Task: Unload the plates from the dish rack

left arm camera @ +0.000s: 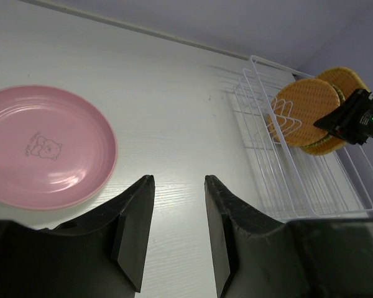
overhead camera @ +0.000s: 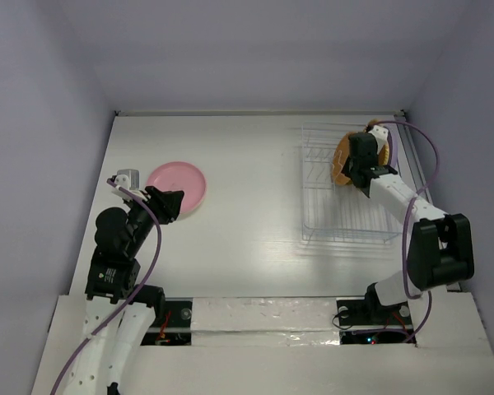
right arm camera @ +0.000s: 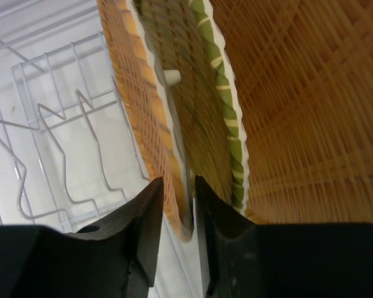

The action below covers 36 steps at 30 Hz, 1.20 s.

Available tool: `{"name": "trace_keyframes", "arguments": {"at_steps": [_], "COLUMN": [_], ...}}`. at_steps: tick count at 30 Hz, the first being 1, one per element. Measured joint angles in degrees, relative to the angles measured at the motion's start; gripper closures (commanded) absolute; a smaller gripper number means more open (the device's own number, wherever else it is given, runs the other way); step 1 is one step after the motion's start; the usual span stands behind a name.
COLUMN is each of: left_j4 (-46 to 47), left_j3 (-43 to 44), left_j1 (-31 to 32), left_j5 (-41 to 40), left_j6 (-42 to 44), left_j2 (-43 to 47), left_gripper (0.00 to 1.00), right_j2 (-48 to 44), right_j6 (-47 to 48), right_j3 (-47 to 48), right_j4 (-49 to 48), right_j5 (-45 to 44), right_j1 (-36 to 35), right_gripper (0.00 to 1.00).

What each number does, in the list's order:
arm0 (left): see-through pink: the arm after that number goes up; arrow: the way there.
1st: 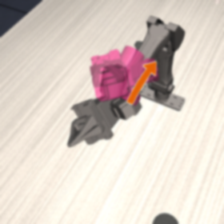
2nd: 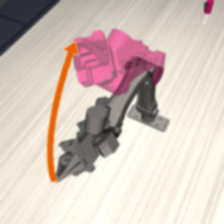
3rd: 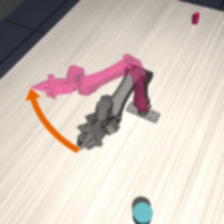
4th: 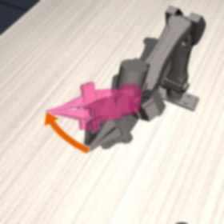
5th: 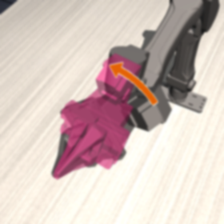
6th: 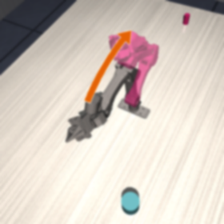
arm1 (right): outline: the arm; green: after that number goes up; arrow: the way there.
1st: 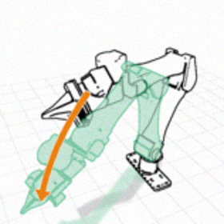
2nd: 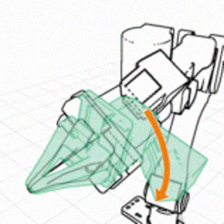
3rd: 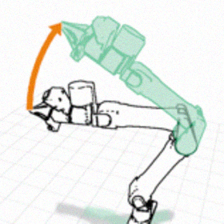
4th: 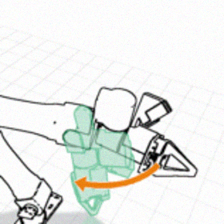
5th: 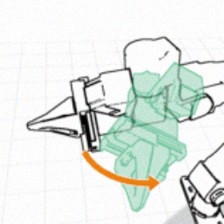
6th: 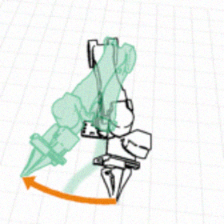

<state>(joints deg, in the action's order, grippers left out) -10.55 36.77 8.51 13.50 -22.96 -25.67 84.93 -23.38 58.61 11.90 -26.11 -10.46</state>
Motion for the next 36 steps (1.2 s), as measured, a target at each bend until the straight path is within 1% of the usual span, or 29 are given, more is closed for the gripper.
{"name": "trace_keyframes", "arguments": {"at_steps": [1,2,3,6,9,15,22,27,31,36], "left_j4": [0.0,0.0,0.0,0.0,0.0,0.0,0.0,0.0,0.0,0.0], "left_j3": [0.0,0.0,0.0,0.0,0.0,0.0,0.0,0.0,0.0,0.0], "left_j1": [0.0,0.0,0.0,-0.3,-0.4,-0.4,-0.4,-0.4,-0.8,-1.1], "left_j5": [0.0,0.0,0.0,0.0,0.0,0.0,0.0,0.0,0.0,0.0], "left_j6": [0.0,0.0,0.0,0.0,0.0,0.0,0.0,0.0,0.0,0.0], "left_j2": [0.0,0.0,0.0,0.0,0.0,0.1,0.1,0.1,0.1,0.1], "left_gripper": [0.65,0.65,0.65,0.65,0.65,0.65,0.65,0.65,0.65,0.65], "right_j2": [1.0,1.4,1.5,0.9,0.0,-5.5,-12.9,-19.6,-24.0,-25.3], "right_j6": [0.0,0.1,0.1,0.6,1.4,3.7,5.7,5.6,4.7,2.7], "right_j3": [0.5,0.6,0.6,0.6,0.6,0.8,3.4,5.0,5.1,5.1], "right_j4": [0.0,-0.1,-0.1,0.1,0.5,3.3,6.1,6.8,6.6,5.2], "right_j5": [0.0,0.1,0.2,0.3,0.4,0.7,1.5,6.1,11.5,17.4], "right_j1": [0.2,0.3,0.4,0.4,0.7,0.7,0.7,-0.3,-2.4,-7.3], "right_gripper": [0.71,0.76,0.83,0.94,1.00,1.00,1.00,1.00,1.00,1.00]}}
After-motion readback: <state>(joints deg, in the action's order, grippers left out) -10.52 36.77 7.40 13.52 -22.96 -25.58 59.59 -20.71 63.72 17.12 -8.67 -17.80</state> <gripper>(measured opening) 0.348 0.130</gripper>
